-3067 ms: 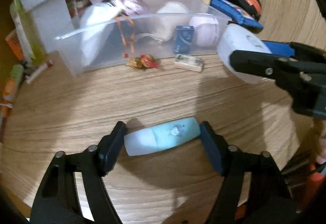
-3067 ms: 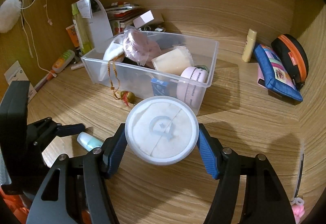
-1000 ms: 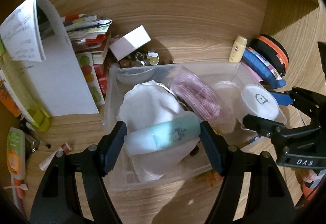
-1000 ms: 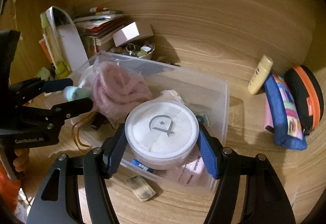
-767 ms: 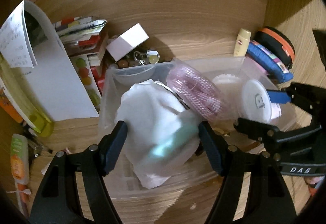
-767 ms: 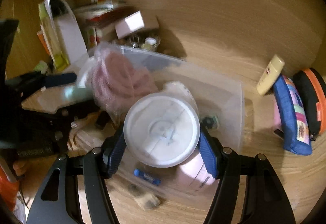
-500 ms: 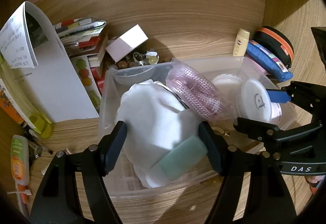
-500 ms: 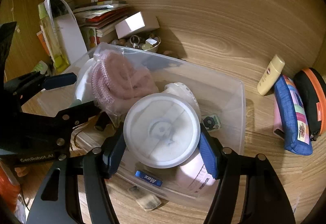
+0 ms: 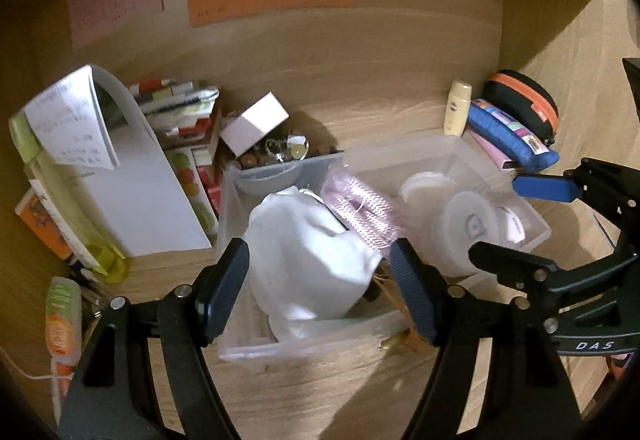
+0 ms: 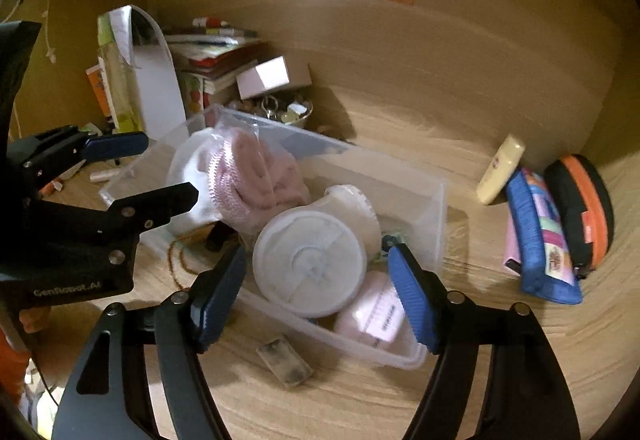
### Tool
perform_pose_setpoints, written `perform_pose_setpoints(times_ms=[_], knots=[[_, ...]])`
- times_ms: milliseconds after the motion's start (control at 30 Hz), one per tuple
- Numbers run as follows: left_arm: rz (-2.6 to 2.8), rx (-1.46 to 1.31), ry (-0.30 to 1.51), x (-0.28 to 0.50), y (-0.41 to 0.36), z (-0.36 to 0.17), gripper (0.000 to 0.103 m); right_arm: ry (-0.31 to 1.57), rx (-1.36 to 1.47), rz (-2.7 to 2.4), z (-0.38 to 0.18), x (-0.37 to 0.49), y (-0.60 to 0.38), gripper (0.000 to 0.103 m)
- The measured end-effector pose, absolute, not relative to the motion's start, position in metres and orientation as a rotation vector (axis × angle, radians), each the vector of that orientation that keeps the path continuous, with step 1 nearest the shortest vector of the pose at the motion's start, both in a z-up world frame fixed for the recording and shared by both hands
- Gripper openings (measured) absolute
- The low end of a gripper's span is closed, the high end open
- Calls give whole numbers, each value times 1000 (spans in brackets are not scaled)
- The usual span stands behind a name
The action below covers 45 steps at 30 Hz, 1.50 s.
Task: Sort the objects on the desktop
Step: 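Lower the light blue tube and white container into the clear box and release both, then grasp the gourd keychain with the left gripper while the right gripper approaches the eraser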
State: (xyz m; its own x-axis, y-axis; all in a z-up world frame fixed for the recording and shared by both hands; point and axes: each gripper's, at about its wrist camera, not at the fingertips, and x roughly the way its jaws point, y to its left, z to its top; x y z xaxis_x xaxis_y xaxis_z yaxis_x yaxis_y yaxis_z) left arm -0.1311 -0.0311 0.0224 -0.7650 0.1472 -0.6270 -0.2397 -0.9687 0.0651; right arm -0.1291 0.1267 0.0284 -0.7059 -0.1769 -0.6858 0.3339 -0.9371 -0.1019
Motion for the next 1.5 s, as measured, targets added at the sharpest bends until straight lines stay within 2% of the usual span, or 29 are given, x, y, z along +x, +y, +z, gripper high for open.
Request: perform_pose_setpoints(times_ms=[100, 167, 533, 967, 1000, 1067, 1200, 1267, 1367, 1500], knots=[[2774, -940, 226, -122, -29, 27, 75, 298, 1018, -2669, 35, -120, 132, 71], [2774, -922, 227, -116, -28, 30, 83, 281, 1015, -2682, 39, -115, 136, 71], [2751, -935, 242, -88, -22, 25, 94, 267, 1037, -2676, 39, -89, 153, 72], [2586, -1194, 155, -95, -24, -32, 93, 259, 1242, -2543, -18, -90, 162, 70], [2574, -1211, 147, -97, -23, -36, 93, 261, 1256, -2528, -22, -92, 160, 69], [2551, -1238, 141, -101, -21, -41, 82, 267, 1276, -2501, -28, -95, 157, 61], [2512, -1290, 144, -110, -16, -50, 75, 276, 1299, -2453, -36, -103, 151, 50], [2486, -1308, 122, -113, -15, -53, 70, 288, 1300, -2436, -37, -106, 148, 49], [2480, -1319, 103, -116, -14, -55, 69, 311, 1307, -2406, -41, -110, 142, 45], [2467, -1334, 55, -121, -16, -59, 69, 352, 1309, -2371, -43, -117, 131, 33]])
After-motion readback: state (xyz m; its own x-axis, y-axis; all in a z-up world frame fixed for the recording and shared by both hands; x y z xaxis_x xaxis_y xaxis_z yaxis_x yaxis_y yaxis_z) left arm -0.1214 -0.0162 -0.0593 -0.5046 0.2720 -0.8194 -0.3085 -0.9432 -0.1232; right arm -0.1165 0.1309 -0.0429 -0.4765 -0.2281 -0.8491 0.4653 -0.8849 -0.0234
